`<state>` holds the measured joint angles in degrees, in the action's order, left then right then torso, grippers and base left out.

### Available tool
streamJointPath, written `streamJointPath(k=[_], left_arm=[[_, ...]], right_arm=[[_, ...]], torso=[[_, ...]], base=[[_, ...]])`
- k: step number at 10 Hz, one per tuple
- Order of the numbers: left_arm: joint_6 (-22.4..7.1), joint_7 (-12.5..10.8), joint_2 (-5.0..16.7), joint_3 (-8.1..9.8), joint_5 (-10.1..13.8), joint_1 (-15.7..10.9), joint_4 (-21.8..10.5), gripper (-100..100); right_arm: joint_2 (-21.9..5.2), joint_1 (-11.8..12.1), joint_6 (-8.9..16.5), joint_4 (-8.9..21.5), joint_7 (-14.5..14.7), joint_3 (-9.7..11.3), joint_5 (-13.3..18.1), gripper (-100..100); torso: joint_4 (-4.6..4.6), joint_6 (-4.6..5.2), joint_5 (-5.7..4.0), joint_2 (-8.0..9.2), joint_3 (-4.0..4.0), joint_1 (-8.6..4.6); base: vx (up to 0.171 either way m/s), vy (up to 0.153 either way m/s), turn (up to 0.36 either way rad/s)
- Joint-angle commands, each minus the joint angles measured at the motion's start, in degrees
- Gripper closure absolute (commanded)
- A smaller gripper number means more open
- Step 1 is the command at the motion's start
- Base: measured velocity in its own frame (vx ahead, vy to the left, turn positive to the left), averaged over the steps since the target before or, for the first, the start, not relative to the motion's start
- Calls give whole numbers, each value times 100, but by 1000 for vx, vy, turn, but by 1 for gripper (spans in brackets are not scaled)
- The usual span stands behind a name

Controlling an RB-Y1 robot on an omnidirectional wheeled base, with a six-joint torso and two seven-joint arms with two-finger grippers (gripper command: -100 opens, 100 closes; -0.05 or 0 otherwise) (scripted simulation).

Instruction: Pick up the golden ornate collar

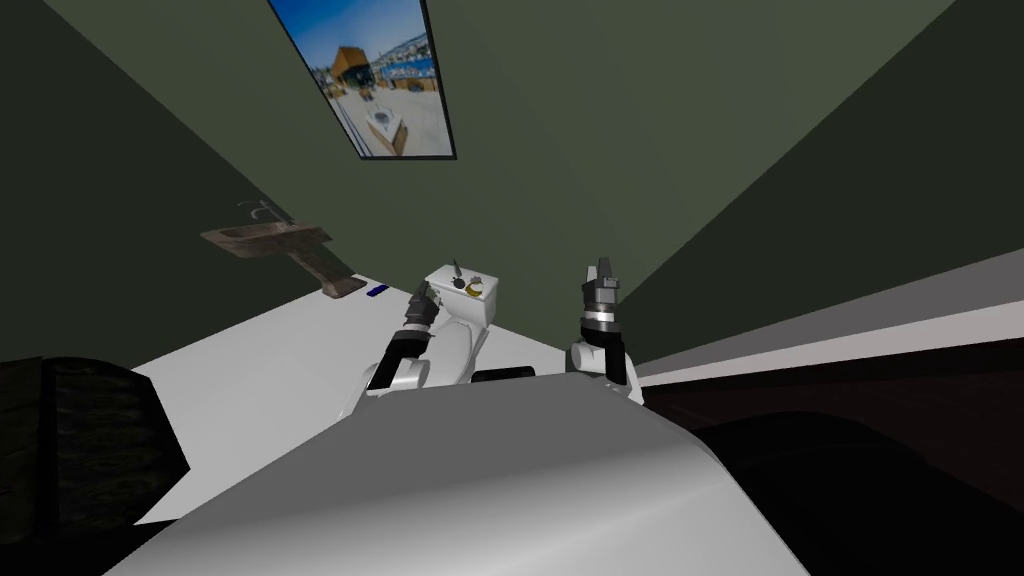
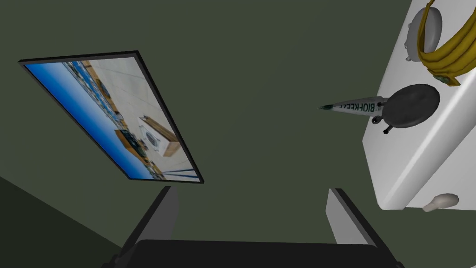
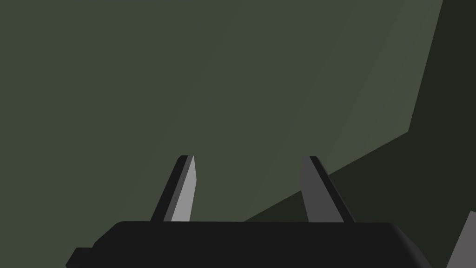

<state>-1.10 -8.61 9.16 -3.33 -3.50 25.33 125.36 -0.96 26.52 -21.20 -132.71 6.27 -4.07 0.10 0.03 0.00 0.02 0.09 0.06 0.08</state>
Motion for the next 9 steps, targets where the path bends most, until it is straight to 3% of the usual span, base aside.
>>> streamJointPath(k=[1, 9], left_arm=[[-208, -12, -4, -26, -23, -64, -53, -100], [-1239, -21, 26, -188, -115, -374, -366, -100]], right_arm=[[0, 0, 0, 0, 0, 0, 0, 0], [0, 1, 0, 0, 0, 0, 0, 0]], torso=[[0, 0, 0, 0, 0, 0], [-4, -1, -1, -21, -12, -5]], base=[[-20, 6, -28], [7, 1, -50]])
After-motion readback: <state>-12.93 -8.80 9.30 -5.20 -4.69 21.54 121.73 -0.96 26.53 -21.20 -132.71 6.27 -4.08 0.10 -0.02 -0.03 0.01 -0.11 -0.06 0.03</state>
